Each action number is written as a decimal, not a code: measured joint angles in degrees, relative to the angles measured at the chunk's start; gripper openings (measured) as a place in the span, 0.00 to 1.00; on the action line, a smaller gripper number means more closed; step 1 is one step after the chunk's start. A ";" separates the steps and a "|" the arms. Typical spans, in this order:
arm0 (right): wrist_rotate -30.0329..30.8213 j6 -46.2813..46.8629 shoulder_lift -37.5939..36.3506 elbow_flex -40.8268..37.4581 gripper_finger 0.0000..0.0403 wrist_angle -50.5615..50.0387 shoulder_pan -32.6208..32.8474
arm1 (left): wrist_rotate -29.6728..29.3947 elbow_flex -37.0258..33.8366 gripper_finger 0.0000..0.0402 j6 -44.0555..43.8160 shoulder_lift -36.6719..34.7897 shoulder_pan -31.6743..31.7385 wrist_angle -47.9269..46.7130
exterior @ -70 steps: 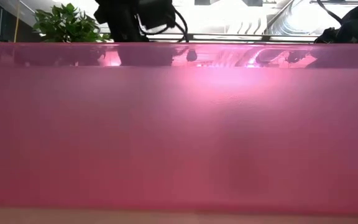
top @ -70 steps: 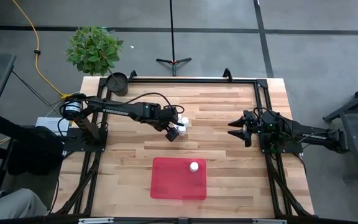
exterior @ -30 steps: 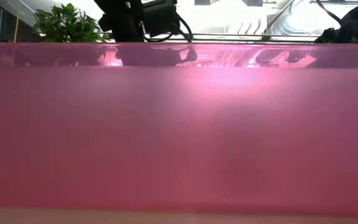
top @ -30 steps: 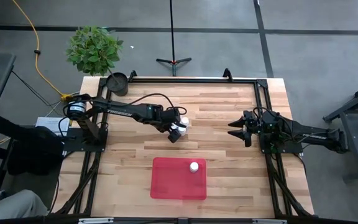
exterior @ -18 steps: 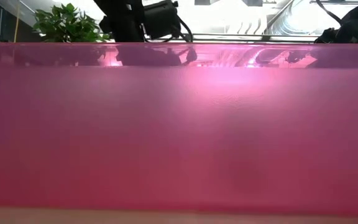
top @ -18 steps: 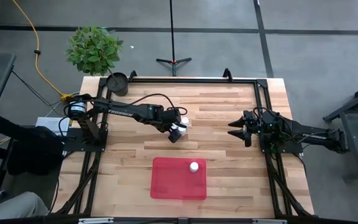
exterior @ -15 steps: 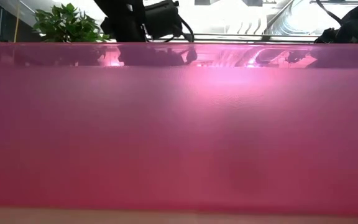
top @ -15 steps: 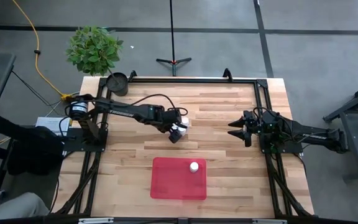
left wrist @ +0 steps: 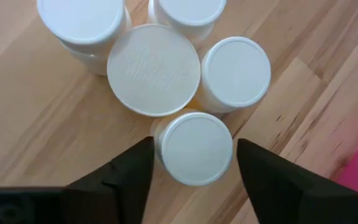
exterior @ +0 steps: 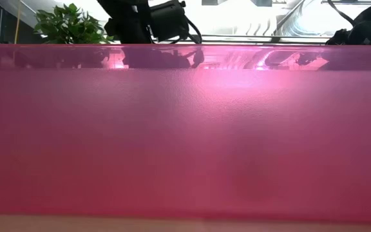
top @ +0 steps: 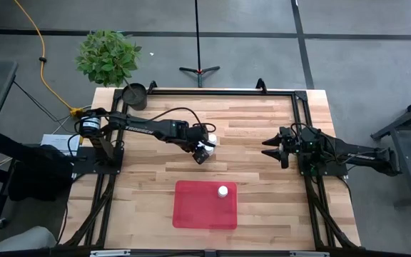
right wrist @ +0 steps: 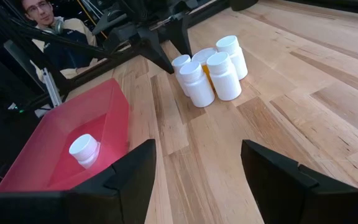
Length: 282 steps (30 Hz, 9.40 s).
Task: Pick and place pill bottles into a basket
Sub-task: Put the white pill bottle into the red bin
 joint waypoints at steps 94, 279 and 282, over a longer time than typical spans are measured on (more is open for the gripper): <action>0.00 3.52 -0.01 -0.04 0.56 -0.07 0.01 | -6.33 35.01 0.46 25.80 -1.05 -0.02 -43.10; -0.42 10.78 1.14 -0.04 0.56 -0.48 0.01 | 7.05 40.89 0.46 22.44 17.98 -25.49 -13.84; -0.45 10.56 1.11 -0.04 0.56 -0.48 0.00 | 6.85 40.90 0.46 22.42 19.27 -25.49 -13.83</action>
